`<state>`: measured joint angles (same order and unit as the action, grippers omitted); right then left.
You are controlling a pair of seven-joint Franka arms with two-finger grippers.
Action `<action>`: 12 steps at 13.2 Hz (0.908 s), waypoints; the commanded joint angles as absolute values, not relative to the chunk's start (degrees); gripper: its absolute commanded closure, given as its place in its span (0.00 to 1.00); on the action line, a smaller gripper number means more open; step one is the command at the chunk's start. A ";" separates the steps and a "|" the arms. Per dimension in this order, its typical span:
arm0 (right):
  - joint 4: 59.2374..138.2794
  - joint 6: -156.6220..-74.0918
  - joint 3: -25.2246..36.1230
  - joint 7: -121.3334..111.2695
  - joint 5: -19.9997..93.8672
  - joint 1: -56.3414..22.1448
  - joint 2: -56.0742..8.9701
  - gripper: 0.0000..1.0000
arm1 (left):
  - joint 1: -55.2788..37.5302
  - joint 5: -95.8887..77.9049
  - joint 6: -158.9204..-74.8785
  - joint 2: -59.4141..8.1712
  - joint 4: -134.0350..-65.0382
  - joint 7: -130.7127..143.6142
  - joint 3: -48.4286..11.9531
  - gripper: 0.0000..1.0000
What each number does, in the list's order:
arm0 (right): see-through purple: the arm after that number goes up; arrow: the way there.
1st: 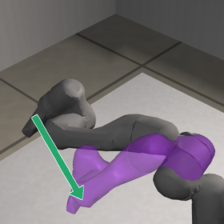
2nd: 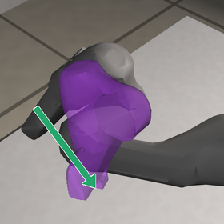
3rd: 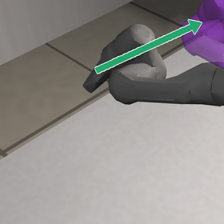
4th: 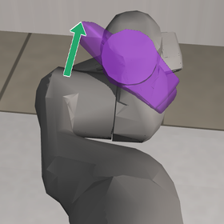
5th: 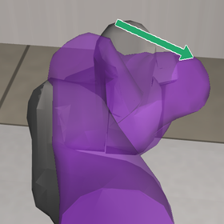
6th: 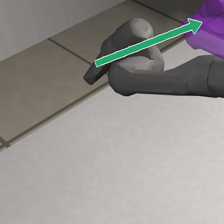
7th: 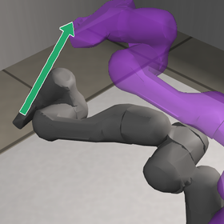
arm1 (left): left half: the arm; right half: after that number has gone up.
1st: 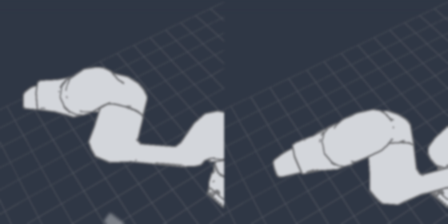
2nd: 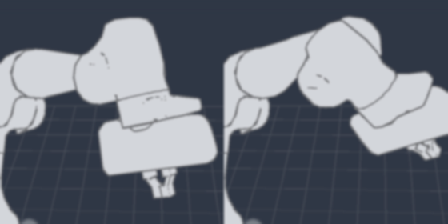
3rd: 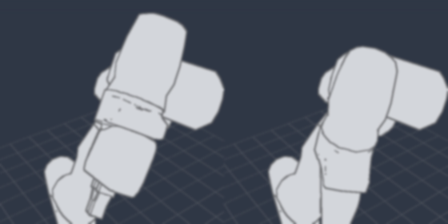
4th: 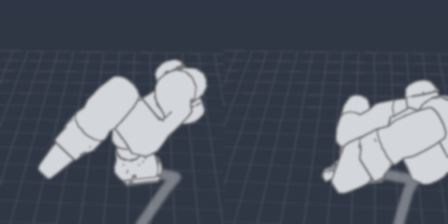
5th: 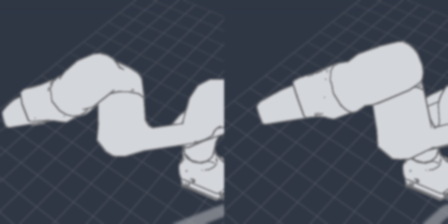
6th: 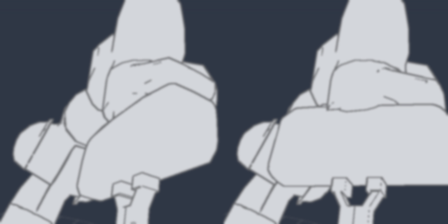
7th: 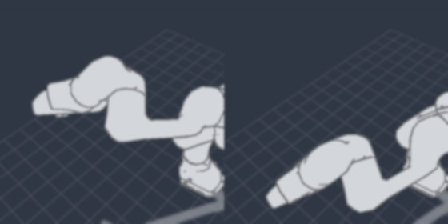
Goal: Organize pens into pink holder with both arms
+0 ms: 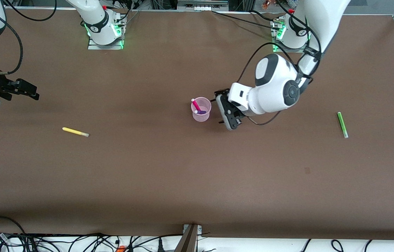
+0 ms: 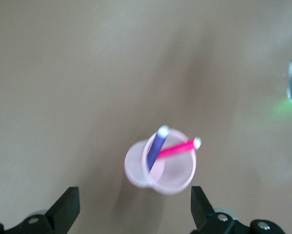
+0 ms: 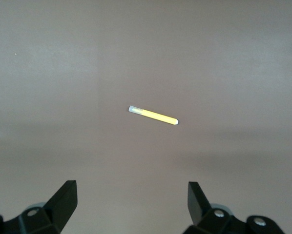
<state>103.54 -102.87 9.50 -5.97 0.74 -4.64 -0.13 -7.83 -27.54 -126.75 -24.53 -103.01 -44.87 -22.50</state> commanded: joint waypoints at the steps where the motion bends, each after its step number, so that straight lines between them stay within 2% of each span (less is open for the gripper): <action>1: 103.10 -101.95 8.26 -5.10 0.09 -3.51 0.62 0.00 | -5.11 -17.79 -116.68 -18.82 -101.88 -30.12 -22.68 0.00; 4: 98.89 -98.98 8.17 -1.43 -0.09 -3.60 -0.96 0.00 | -1.33 -7.42 -99.29 -18.19 -92.14 -19.28 -22.59 0.00; 7: 96.68 -95.10 8.00 1.58 0.52 -3.78 -1.05 0.00 | 2.19 -0.71 -88.37 -16.44 -85.28 -10.13 -22.41 0.00; 10: 94.75 -95.10 8.00 1.93 0.70 -3.78 -1.32 0.00 | -0.25 -0.53 -87.36 -9.08 -87.08 -5.64 -13.40 0.00; 12: 94.75 -94.14 8.09 1.76 0.79 -3.69 -1.23 0.00 | -6.39 -0.79 -89.46 -4.15 -90.60 -1.08 -3.21 0.00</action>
